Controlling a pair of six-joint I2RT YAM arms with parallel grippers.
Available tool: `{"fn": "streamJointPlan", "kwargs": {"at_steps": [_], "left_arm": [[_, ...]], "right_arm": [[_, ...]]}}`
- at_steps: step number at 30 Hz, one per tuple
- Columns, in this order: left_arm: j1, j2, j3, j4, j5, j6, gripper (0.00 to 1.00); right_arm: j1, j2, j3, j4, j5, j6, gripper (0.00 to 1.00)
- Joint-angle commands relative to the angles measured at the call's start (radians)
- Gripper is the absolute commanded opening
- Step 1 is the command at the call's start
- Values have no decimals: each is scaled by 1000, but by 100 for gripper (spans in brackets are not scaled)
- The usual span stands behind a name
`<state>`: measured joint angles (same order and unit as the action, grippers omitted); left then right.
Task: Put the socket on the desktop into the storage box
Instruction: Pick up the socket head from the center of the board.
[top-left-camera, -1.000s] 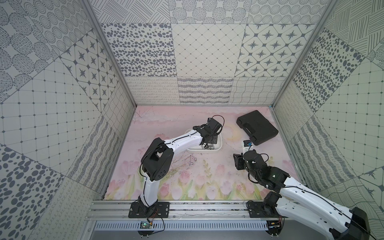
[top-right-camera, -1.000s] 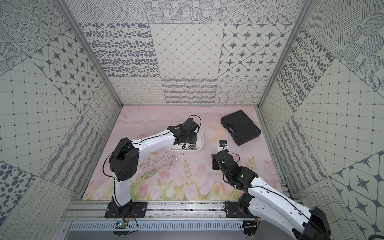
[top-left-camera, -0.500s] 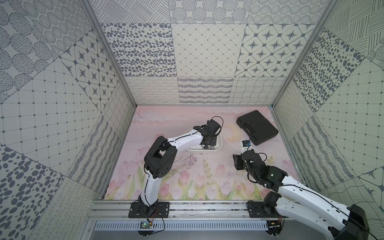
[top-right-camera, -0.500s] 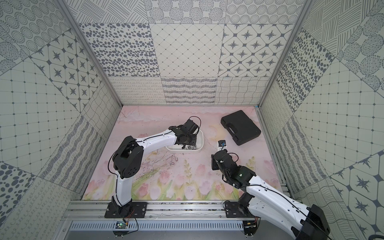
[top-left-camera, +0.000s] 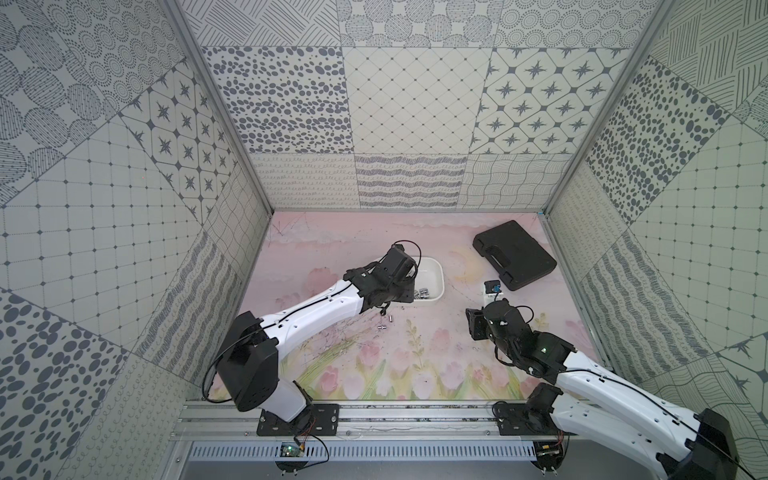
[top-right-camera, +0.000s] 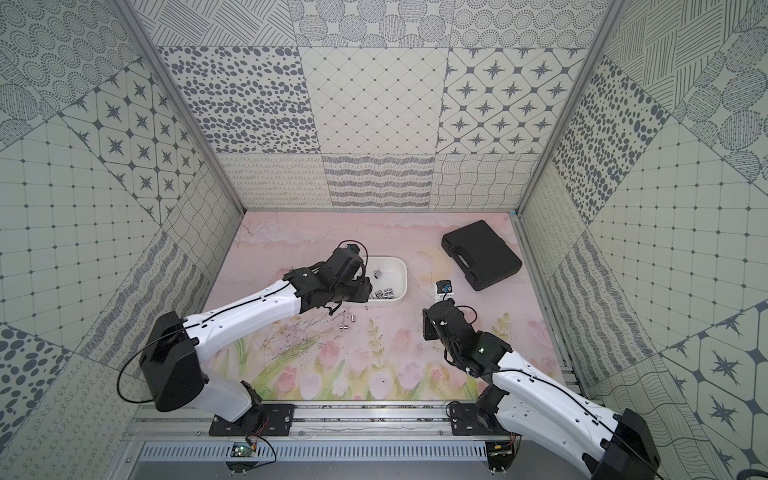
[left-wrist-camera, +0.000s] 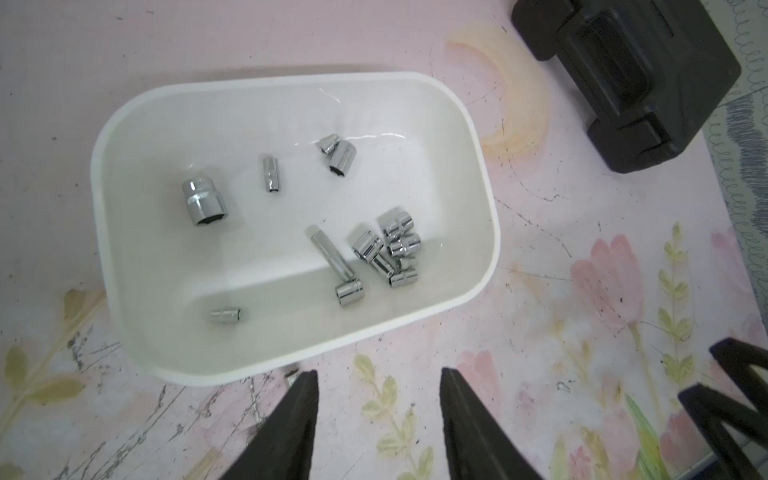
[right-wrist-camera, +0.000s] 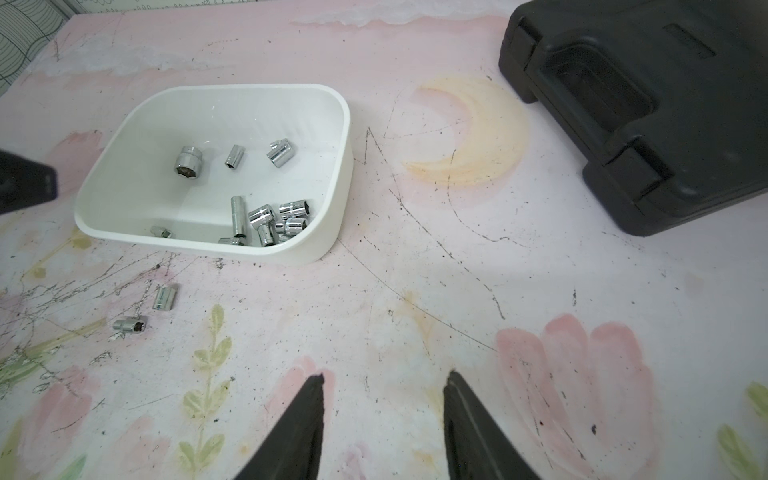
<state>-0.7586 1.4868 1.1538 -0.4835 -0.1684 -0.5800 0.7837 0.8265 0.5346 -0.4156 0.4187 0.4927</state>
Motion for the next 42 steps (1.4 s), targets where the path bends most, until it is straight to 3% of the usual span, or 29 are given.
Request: {"fn": "streamJointPlan", "kwargs": {"at_steps": [1, 4, 10, 13, 15, 27, 42], "left_arm": [[-26, -182, -214, -29, -53, -149, 53], [-34, -253, -313, 54, -36, -193, 54], [-87, -236, -258, -47, -50, -230, 54], [-131, -215, -251, -142, -134, -259, 54], [-136, -205, -289, -109, -144, -269, 55], [-136, -36, -335, -15, -159, -291, 51], [-134, 150, -247, 6, -240, -254, 47]], "right_arm": [[-1, 1, -6, 28, 31, -9, 49], [0, 10, -7, 30, 49, -13, 49], [-1, 25, -7, 32, 70, -14, 49], [1, 31, -7, 36, 63, -15, 49], [0, 35, -8, 40, 66, -15, 49], [-1, 79, -3, 51, 65, -18, 49], [-1, 68, -7, 51, 64, -17, 49]]}}
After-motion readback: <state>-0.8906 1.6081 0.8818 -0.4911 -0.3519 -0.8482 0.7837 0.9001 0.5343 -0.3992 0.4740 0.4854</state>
